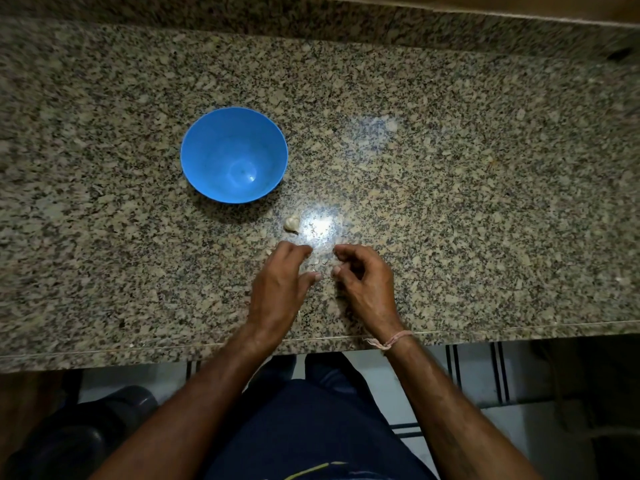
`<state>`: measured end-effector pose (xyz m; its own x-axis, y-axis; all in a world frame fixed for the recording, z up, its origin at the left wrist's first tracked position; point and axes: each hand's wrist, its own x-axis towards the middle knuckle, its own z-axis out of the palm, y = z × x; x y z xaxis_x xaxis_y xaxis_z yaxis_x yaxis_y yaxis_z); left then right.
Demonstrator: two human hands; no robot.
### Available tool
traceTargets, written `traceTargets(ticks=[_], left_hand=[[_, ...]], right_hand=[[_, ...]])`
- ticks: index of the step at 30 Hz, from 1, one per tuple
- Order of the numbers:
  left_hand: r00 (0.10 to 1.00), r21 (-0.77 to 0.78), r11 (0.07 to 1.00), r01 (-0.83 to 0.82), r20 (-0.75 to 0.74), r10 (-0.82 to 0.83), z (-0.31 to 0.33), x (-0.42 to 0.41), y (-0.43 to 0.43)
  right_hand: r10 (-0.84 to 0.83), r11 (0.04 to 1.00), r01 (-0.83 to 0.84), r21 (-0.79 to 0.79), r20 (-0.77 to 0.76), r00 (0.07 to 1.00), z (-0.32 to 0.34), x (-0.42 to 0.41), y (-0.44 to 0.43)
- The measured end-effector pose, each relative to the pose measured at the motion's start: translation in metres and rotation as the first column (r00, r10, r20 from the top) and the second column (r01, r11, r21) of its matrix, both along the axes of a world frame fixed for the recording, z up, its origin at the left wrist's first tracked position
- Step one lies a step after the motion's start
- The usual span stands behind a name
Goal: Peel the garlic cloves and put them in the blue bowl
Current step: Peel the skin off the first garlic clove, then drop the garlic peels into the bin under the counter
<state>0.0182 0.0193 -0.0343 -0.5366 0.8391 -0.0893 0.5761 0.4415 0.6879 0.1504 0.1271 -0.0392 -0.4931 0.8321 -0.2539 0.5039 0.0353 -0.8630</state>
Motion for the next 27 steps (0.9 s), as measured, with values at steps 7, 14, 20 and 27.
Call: traceTargets(ticks=[7, 14, 20, 27], left_hand=[[0.998, 0.007, 1.0, -0.016, -0.063, 0.016, -0.001, 0.002, 0.017], [0.976, 0.079, 0.974, -0.213, 0.062, 0.208, 0.008, 0.001, -0.003], [0.934, 0.057, 0.933, -0.354, 0.077, 0.35, 0.018, 0.009, -0.021], [0.897, -0.029, 0.904, -0.427, 0.115, 0.427, 0.016, 0.033, -0.02]], right_hand=[[0.025, 0.997, -0.027, 0.066, 0.024, 0.999, 0.002, 0.012, -0.006], [0.201, 0.941, -0.227, 0.25, 0.125, 0.972, 0.001, -0.004, -0.008], [0.279, 0.852, -0.314, 0.418, 0.145, 0.949, -0.007, -0.023, -0.001], [0.305, 0.682, -0.459, 0.569, 0.35, 0.886, -0.01, -0.027, 0.008]])
